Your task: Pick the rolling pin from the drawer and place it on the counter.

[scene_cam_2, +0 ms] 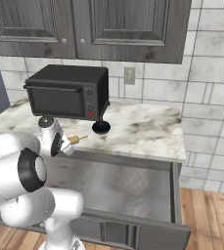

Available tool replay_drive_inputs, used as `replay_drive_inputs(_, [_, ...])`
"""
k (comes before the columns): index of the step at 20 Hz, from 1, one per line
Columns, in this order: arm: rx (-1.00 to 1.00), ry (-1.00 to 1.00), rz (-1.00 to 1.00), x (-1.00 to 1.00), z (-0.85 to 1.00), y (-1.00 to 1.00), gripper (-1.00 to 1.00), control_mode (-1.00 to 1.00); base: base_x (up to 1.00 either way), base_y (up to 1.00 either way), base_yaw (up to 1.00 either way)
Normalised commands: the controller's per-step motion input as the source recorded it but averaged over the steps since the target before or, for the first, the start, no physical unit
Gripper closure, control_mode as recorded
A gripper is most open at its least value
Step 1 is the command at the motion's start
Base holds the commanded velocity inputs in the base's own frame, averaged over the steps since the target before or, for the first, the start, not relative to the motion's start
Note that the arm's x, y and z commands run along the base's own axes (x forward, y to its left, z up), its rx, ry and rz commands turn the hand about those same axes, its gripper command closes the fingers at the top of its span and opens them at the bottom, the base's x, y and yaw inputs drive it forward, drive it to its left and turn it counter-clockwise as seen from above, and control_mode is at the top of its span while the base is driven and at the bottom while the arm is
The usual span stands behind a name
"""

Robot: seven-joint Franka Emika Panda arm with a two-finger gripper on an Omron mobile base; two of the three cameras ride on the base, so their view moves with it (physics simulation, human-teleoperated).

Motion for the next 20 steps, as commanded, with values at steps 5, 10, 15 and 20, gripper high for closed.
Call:
replay_drive_inputs(5, [0.0, 0.09, -0.01, 0.74, 0.6, 0.4, 1.0, -1.0, 0.0, 0.0, 0.0])
replay_drive_inputs(10, [0.0, 0.0, -0.03, 0.75, -0.03, 0.28, 1.0, -1.0, 0.0, 0.0, 0.0])
replay_drive_inputs(15, [0.0, -0.01, -0.08, 0.68, -0.41, 0.3, 1.0, -1.0, 0.0, 0.0, 0.0])
replay_drive_inputs(20, [0.0, -0.04, -0.1, 0.44, -0.65, 0.14, 1.0, -1.0, 0.0, 0.0, 0.0])
